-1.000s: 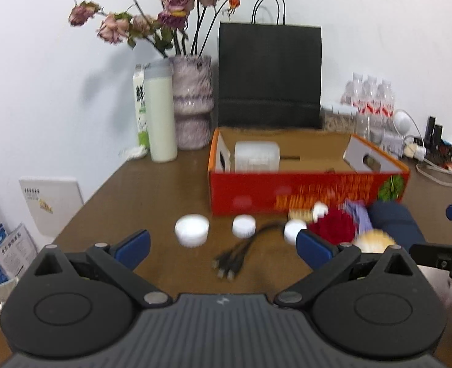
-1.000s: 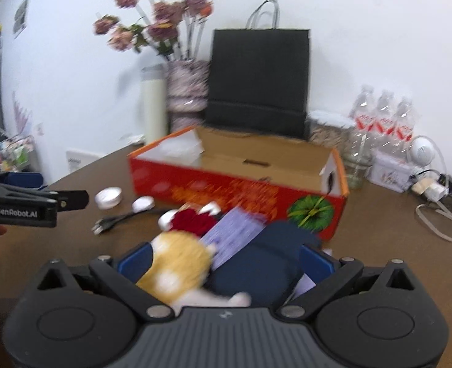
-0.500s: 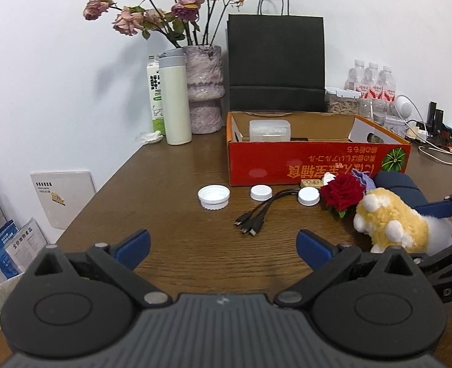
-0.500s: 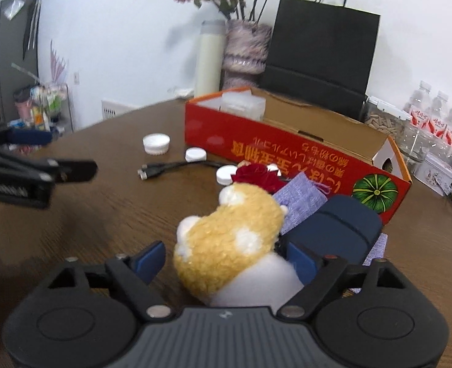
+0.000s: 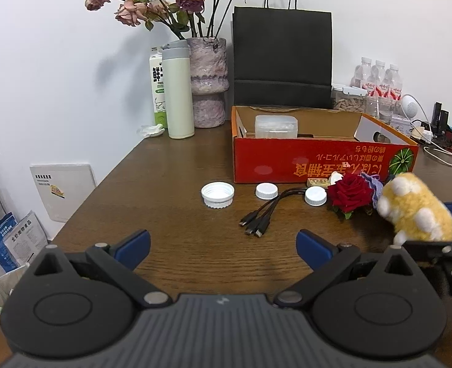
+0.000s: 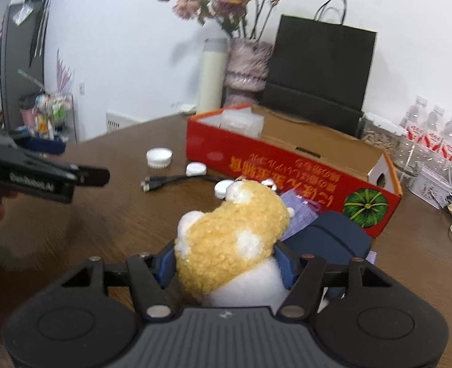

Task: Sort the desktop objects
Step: 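Lift the plush hamster with the right gripper and hold it above the table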

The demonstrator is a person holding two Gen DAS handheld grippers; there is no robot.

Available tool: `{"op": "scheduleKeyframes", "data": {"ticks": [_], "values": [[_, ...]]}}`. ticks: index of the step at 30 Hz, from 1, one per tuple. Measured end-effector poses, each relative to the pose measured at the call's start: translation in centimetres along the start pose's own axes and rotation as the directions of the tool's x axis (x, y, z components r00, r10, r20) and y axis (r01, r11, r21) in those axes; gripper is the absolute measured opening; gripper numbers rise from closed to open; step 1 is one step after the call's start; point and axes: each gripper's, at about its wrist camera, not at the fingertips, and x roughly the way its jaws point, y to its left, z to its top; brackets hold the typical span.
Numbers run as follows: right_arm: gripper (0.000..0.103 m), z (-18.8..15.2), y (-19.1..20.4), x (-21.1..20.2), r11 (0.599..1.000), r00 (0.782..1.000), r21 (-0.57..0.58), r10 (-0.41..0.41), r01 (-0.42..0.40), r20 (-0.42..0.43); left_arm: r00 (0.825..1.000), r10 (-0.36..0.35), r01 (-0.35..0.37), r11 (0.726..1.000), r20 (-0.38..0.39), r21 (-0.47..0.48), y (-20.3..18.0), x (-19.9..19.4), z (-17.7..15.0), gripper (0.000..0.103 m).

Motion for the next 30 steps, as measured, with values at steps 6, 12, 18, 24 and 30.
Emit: {"op": "scheduleKeyframes", "data": {"ticks": [6, 12, 18, 24, 30], "values": [[0.063, 0.5, -1.8, -1.1, 0.997, 0.999, 0.075, 0.014, -0.017, 0.044, 1.000, -0.007, 0.007, 1.000, -0.017, 0.005, -0.8, 0.9, 0.3, 0.103], [0.064, -0.3, -2.0, -1.0, 0.996, 1.000, 0.094, -0.002, 0.001, 0.014, 0.999, -0.015, 0.015, 1.000, -0.034, 0.013, -1.3, 1.4, 0.1, 0.103], [0.065, -2.0, -2.9, -1.7, 0.983, 1.000, 0.180, 0.022, -0.023, 0.008, 0.999, -0.014, 0.014, 1.000, -0.050, 0.004, -1.2, 1.7, 0.1, 0.103], [0.065, -2.3, -3.7, -2.6, 0.973, 1.000, 0.231, 0.025, -0.026, 0.006, 0.999, -0.021, 0.021, 1.000, -0.048, 0.006, -1.5, 1.6, -0.1, 0.103], [0.065, -2.8, -2.8, -3.1, 0.979, 0.998, 0.198, 0.053, -0.047, -0.021, 0.998, -0.030, 0.030, 0.999, -0.050, 0.011, -2.2, 1.5, 0.0, 0.103]]}}
